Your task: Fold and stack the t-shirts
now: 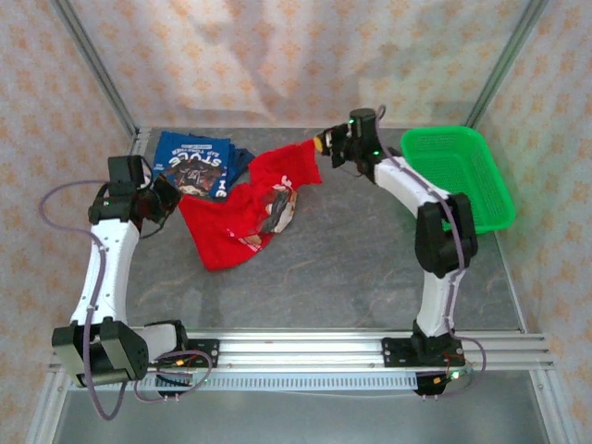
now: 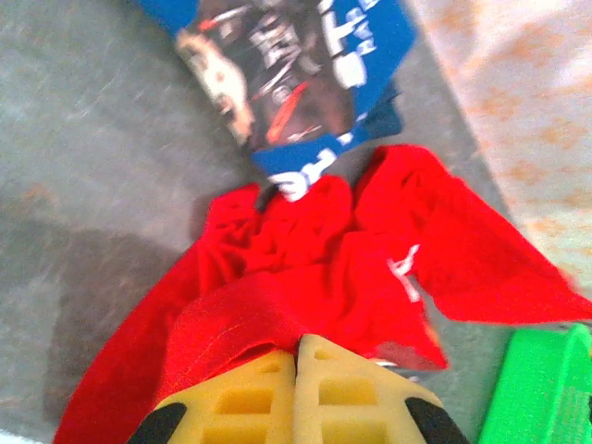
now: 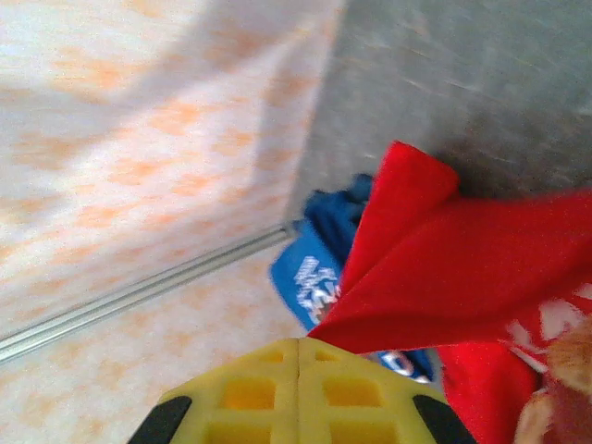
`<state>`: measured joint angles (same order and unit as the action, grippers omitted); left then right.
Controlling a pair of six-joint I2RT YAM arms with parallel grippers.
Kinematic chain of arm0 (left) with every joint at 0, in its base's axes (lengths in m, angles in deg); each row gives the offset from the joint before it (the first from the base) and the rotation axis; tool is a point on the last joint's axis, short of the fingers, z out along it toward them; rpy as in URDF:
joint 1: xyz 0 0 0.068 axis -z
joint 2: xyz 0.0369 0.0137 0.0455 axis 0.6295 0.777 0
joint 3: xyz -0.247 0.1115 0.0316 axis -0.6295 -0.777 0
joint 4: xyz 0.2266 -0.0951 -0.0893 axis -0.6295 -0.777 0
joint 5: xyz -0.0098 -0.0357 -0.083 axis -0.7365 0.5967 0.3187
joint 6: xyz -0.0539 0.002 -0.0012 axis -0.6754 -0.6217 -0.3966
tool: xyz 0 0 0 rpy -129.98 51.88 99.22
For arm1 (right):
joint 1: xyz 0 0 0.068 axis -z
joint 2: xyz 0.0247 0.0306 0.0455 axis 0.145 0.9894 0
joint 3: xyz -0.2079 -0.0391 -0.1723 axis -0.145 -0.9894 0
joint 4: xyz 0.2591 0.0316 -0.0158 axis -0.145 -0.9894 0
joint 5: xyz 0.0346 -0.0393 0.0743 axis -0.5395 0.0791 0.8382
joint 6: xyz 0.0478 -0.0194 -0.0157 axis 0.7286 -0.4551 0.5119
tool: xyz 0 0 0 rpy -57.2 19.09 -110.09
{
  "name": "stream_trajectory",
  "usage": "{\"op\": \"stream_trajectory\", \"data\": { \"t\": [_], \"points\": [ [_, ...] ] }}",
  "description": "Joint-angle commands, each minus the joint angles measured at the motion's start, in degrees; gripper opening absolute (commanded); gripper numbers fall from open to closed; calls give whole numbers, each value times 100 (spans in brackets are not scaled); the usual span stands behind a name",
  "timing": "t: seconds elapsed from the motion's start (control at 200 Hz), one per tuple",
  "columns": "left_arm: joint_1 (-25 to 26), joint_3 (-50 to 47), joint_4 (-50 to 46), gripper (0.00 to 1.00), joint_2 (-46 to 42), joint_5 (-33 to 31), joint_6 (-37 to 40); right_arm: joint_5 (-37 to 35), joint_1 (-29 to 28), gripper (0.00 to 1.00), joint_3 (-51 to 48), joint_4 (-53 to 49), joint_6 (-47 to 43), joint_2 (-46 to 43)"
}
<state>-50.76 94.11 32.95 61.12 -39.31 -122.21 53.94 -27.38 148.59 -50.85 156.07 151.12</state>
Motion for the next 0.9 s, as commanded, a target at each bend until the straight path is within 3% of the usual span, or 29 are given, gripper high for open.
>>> {"op": "stream_trajectory", "data": {
  "t": [0.0, 0.375, 0.716, 0.826, 0.896],
  "points": [
    [-37, 682, -207, 0, 197, -8, 230, -61, 185, 0, 172, -344, -475, -566],
    [41, 3057, -333, 0, 1097, 198, 257, 163, 1094, 0, 676, -1090, -1085, -1647],
    [-47, 5548, -216, 0, 1956, 162, -25, 922, 2394, 0, 1495, -720, -623, -1890],
    [26, 5499, -89, 0, 1991, 507, -206, 1183, 2356, 0, 1248, -1321, -938, -1959],
    [119, 4858, 44, 0, 1717, 525, -154, 1227, 2126, 24, 795, -1972, -1600, -2045]
  ]
}}
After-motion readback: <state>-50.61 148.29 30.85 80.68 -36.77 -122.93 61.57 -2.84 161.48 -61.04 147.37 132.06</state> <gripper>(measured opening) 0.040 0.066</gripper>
